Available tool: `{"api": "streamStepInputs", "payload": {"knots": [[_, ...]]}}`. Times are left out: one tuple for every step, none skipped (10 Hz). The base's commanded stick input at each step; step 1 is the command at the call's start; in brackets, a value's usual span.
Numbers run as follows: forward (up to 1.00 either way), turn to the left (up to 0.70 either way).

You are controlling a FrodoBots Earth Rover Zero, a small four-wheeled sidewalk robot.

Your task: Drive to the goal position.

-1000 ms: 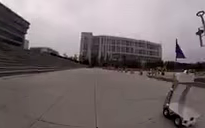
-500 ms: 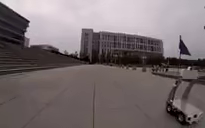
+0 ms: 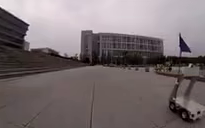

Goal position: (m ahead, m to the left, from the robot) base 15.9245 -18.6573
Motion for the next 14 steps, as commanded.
{"api": "streamStepInputs", "payload": {"knots": [[1.00, 0.00], [1.00, 0.00], [1.00, 0.00], [1.00, 0.00], [1.00, -0.07], [1.00, -0.27], [1.00, -0.27], [1.00, -0.27], [1.00, -0.27], [1.00, -0.27], [1.00, -0.27], [1.00, -0.27], [1.00, -0.27], [1.00, -0.27]]}}
